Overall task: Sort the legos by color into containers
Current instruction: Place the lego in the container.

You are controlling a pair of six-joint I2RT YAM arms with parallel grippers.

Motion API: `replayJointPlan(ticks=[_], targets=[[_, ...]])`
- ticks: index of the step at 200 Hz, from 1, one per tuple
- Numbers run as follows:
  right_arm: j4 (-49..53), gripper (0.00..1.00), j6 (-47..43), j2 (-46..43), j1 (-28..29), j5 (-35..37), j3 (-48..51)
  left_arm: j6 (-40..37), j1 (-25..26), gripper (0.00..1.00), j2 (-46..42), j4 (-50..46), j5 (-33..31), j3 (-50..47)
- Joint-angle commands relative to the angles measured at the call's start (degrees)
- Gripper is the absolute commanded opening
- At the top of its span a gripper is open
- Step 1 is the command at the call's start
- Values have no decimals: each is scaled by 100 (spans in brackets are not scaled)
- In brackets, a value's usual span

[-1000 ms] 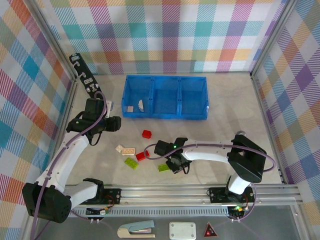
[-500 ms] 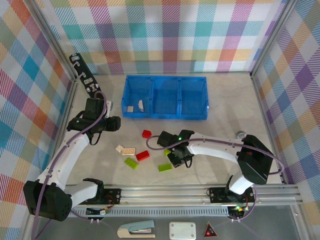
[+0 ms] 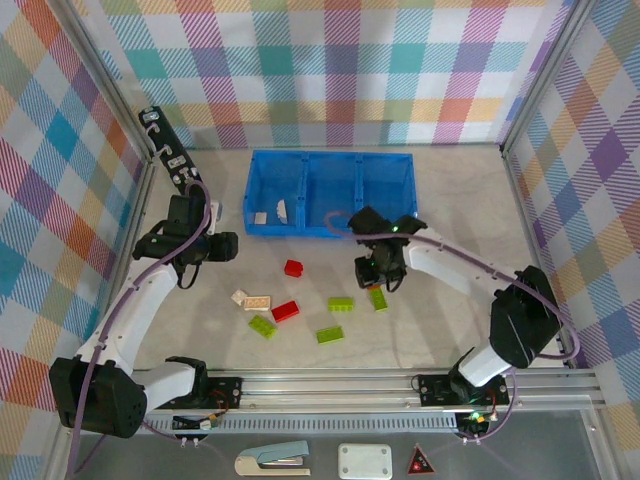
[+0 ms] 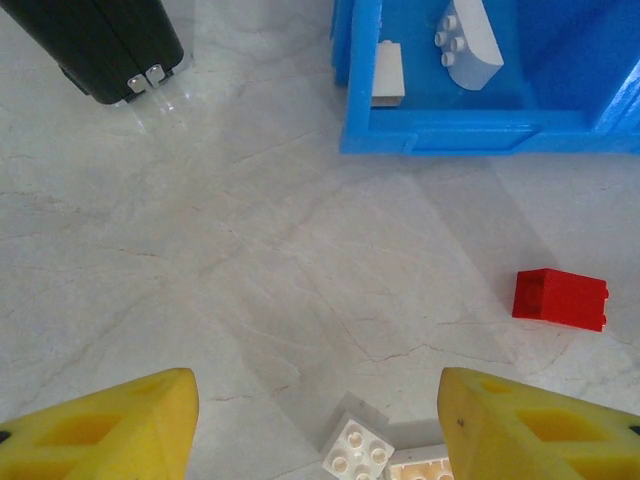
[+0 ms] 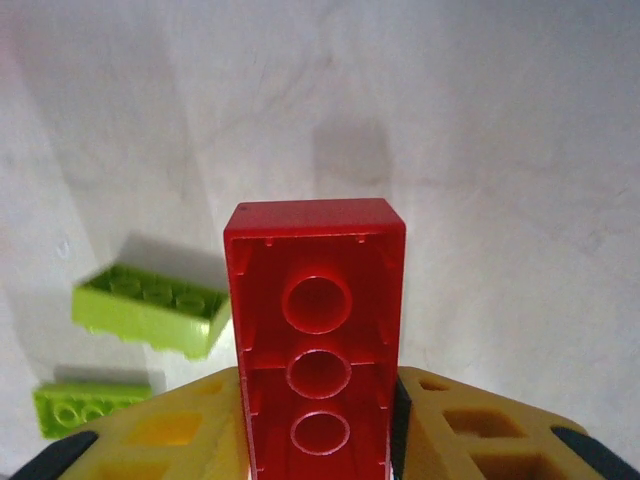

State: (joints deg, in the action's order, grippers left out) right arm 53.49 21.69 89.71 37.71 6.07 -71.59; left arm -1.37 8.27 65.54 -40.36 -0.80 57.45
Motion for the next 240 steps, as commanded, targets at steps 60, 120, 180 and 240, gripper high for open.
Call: replayJointPlan(ticks=[60, 120, 180, 240], targets=[[304, 39, -721, 1402, -1167, -89, -1755, -68, -219, 65, 3, 44, 220, 38], [403, 39, -1160, 2621, -1814, -192, -3125, -69, -264, 64, 16, 63, 240, 29], [497, 39, -1304, 3829, -2012, -146, -4348, -78, -313, 64, 38, 81, 220, 23], [609, 40, -1248, 4692, -2075, -231, -5222, -82, -332, 64, 55, 85, 229, 14]])
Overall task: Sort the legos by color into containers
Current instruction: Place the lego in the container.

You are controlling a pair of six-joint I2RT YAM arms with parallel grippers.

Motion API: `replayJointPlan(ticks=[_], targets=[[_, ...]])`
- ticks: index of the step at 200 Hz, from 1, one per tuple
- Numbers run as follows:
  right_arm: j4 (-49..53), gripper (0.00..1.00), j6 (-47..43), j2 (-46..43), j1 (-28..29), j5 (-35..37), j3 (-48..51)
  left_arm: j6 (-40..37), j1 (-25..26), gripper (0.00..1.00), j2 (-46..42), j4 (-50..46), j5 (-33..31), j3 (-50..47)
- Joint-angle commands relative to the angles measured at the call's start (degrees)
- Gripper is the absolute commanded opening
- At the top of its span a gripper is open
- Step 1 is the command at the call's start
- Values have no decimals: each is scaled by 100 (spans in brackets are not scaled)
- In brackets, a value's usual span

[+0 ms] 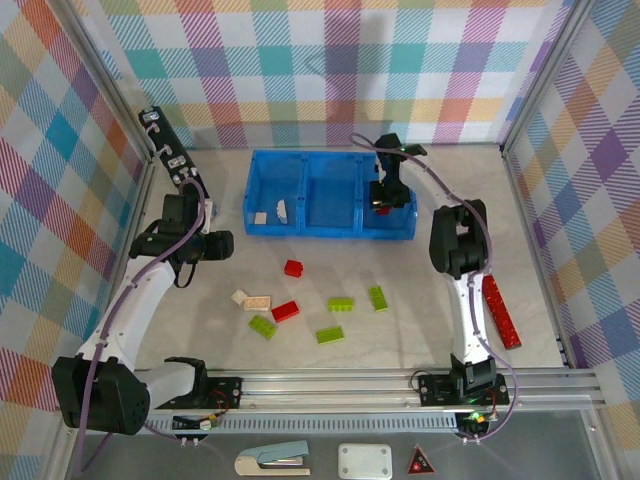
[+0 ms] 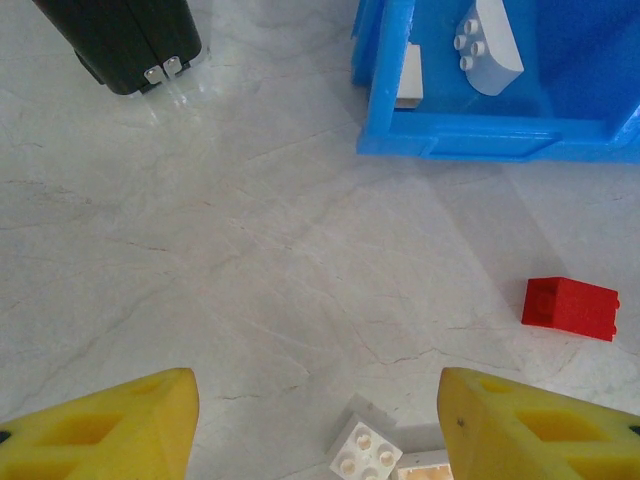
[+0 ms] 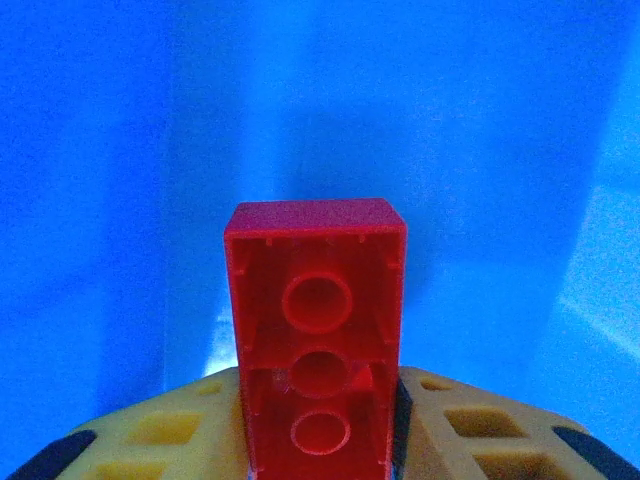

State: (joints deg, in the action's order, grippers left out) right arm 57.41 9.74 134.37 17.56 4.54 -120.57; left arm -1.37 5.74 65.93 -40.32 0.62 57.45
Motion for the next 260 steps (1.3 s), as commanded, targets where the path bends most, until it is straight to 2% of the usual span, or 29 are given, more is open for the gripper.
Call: replayJointPlan(ticks=[1, 109, 202, 260], targets=[[218, 40, -52, 233, -60, -77, -330, -78, -80, 64, 12, 83, 87, 17], [-7, 46, 201, 329, -69, 34, -118, -81, -98, 64, -51, 85, 88, -6], [313, 49, 265, -286, -69, -145, -126, -59, -99, 64, -72, 97, 129, -42], [350, 50, 362, -1064, -2, -242, 583, -60, -95, 64, -72, 102, 169, -59]])
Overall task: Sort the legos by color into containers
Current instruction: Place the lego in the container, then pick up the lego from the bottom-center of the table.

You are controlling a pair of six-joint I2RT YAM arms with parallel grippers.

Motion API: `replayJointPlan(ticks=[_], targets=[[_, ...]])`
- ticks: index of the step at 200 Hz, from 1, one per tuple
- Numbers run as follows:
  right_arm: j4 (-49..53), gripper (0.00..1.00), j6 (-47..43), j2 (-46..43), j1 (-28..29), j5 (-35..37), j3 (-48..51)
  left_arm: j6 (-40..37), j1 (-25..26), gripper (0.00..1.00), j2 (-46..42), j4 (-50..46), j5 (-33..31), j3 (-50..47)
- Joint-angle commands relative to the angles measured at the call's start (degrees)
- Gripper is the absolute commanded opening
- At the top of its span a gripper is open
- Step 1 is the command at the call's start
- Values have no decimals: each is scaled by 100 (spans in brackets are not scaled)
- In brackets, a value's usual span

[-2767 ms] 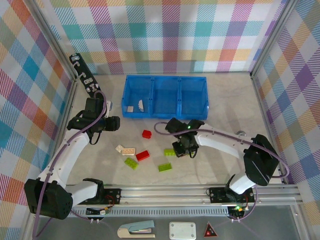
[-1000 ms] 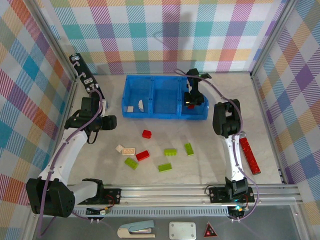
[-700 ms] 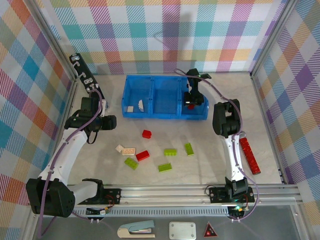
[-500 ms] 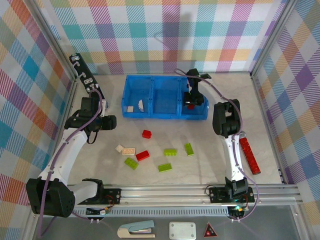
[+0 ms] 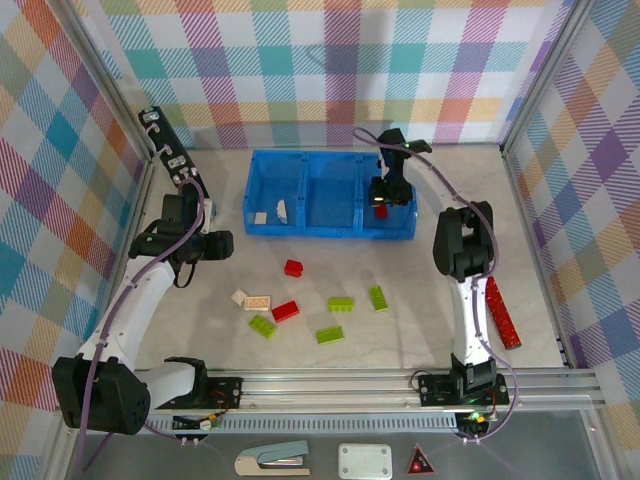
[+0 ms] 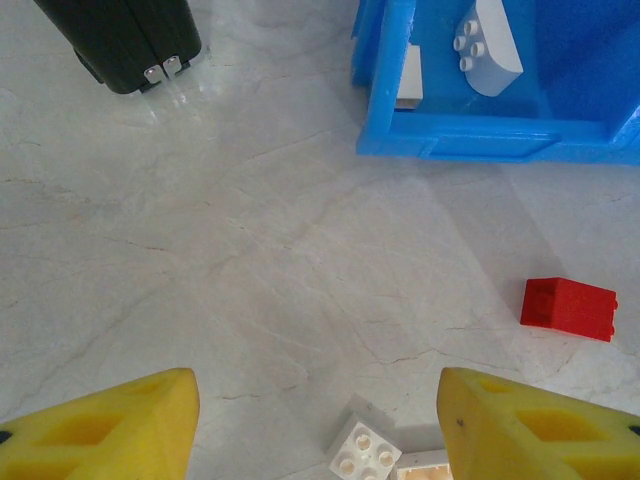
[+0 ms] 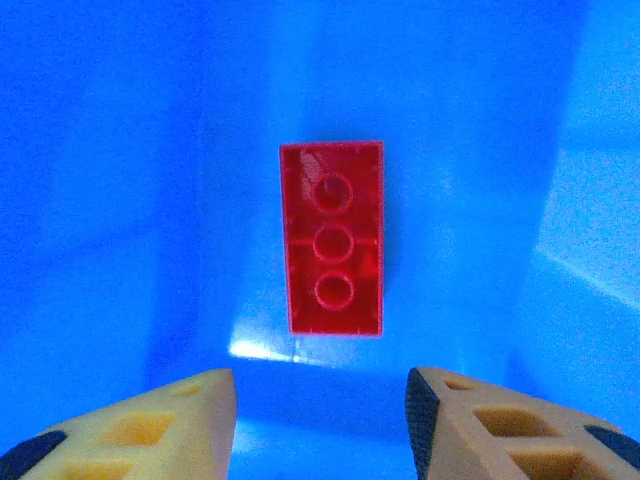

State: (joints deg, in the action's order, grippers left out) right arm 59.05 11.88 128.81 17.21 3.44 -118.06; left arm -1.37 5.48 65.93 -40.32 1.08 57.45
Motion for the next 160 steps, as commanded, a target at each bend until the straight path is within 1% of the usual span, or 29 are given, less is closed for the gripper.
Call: replayJointPlan(ticks=[1, 19, 36, 73, 110, 160], targets=[[182, 50, 152, -516, 35, -133, 352, -67, -71, 64, -76, 98, 126, -63], [127, 50, 191, -864, 105, -145, 715, -68, -71, 64, -72, 103, 147, -74], [73, 50, 244, -1222, 187, -144, 1094, -55, -73, 67, -51, 120, 112, -76], [-135, 50, 408, -2042, 394, -145, 2107, -56, -73, 67, 32, 129, 311, -23], [-261, 51, 649, -2703, 752, -74, 3033, -29, -73, 68, 25, 124, 233, -9], [-498, 51, 1119, -3369, 1304, 51, 4224, 29, -81, 67, 79, 84, 139, 62]])
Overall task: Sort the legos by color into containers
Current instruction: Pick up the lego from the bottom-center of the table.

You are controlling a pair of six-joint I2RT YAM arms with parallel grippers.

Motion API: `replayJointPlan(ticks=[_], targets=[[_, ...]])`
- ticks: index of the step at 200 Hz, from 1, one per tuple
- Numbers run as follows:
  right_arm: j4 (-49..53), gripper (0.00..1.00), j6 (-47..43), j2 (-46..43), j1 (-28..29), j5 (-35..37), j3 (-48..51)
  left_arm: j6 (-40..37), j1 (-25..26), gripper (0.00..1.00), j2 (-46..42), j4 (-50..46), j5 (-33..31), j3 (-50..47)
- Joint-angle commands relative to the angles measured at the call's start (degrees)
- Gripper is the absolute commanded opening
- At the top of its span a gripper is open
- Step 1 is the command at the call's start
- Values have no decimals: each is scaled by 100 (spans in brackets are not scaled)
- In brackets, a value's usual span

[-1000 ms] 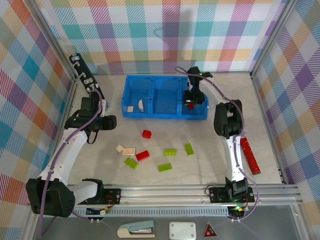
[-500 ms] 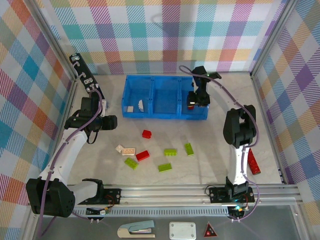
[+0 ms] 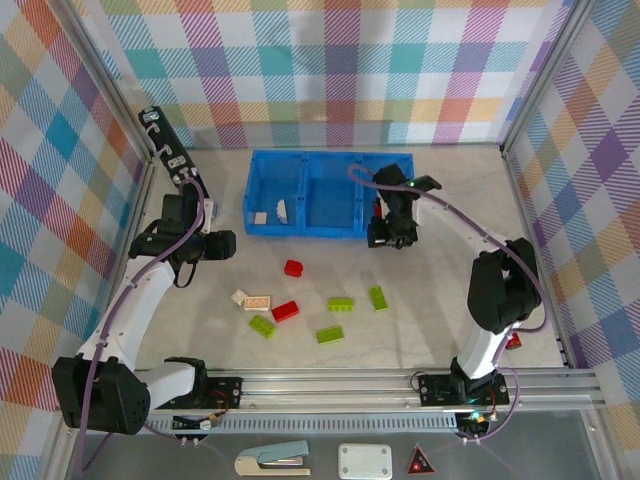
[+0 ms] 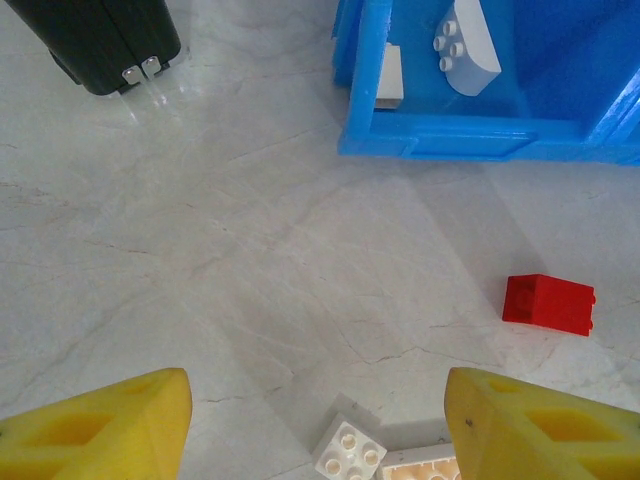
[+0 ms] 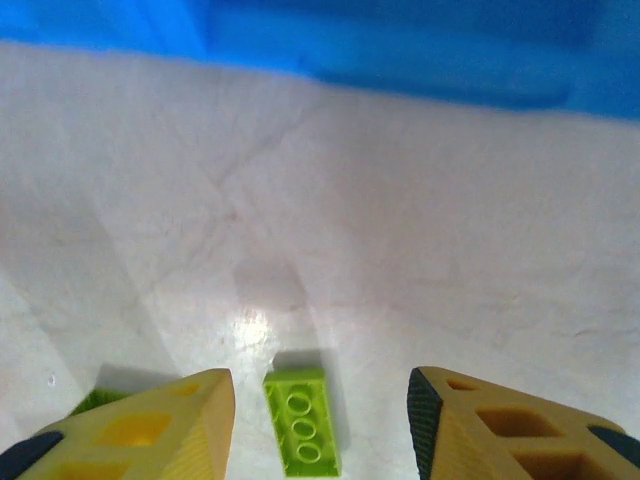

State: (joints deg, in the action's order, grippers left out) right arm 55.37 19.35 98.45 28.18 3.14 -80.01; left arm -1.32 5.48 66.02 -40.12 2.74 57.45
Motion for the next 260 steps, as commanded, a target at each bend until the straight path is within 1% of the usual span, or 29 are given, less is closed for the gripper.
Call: replayJointPlan(ticks=[1, 39, 69, 102, 121, 173, 207, 260], targets=[[-140, 51, 374, -343, 219, 86, 444, 21, -81, 67, 74, 65, -23, 59], [-358, 51, 629, -480, 609, 82, 1176, 56, -90, 67, 27, 66, -12, 81], [-629, 51, 788, -403, 856, 65, 1609, 55, -116, 67, -18, 57, -67, 65], [-699, 51, 846, -295, 977, 140, 1858, 56, -112, 67, -9, 48, -81, 63], [-892, 51, 884, -225, 990, 21, 2015, 54, -115, 67, 40, 39, -51, 74], [-1122, 51, 883, 273, 1048, 43, 2048, 69, -118, 67, 63, 24, -41, 84], [-1173, 46, 887, 392, 1082, 38, 2033, 57, -125, 67, 99, 22, -28, 100], [-1160, 40, 919, 339, 1119, 60, 2059, 55, -126, 67, 107, 22, -11, 108]])
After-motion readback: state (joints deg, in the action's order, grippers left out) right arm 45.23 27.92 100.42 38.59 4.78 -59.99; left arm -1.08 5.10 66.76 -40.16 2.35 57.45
